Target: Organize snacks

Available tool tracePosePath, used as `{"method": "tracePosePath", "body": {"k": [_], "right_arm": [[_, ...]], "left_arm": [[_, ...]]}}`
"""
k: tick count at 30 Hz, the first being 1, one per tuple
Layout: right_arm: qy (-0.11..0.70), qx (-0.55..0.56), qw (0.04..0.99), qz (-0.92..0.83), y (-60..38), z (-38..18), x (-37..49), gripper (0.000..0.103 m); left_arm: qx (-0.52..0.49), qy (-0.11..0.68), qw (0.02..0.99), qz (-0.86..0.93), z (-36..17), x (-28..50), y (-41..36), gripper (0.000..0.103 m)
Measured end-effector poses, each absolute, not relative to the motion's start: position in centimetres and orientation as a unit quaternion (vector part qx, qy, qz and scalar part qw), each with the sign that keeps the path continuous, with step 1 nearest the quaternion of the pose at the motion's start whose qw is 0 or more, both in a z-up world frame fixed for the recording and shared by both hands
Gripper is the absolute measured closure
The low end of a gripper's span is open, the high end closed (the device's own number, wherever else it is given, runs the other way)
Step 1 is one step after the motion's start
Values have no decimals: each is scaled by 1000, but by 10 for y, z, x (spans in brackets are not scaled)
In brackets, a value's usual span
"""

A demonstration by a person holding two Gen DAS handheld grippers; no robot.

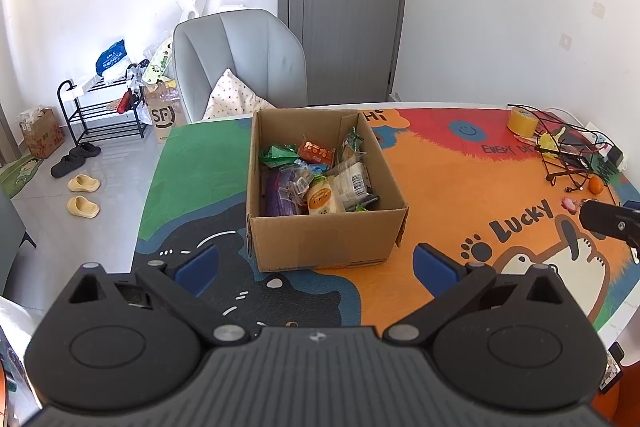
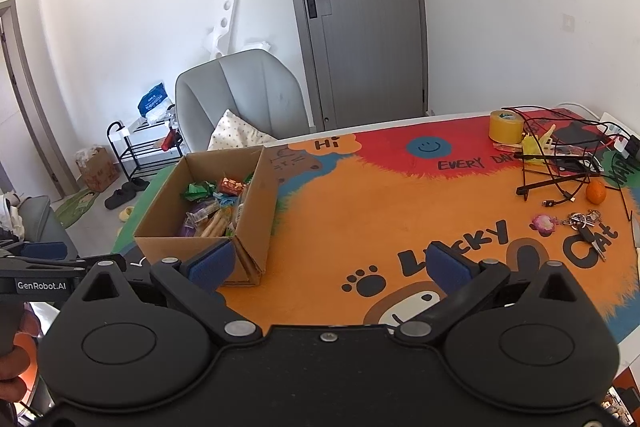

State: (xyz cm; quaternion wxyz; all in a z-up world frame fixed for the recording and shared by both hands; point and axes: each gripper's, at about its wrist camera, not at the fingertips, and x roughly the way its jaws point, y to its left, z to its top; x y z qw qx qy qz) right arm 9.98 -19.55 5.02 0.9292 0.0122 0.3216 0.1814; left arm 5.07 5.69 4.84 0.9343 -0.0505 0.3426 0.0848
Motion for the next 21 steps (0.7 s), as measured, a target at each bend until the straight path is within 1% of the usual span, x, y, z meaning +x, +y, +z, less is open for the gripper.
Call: {"method": "tracePosePath", "body": {"k": [21], "right_arm": [[328,14,927,182,-194,48,100,0]], "left_arm": [[-58,343,935,73,49,50,55,0]]}}
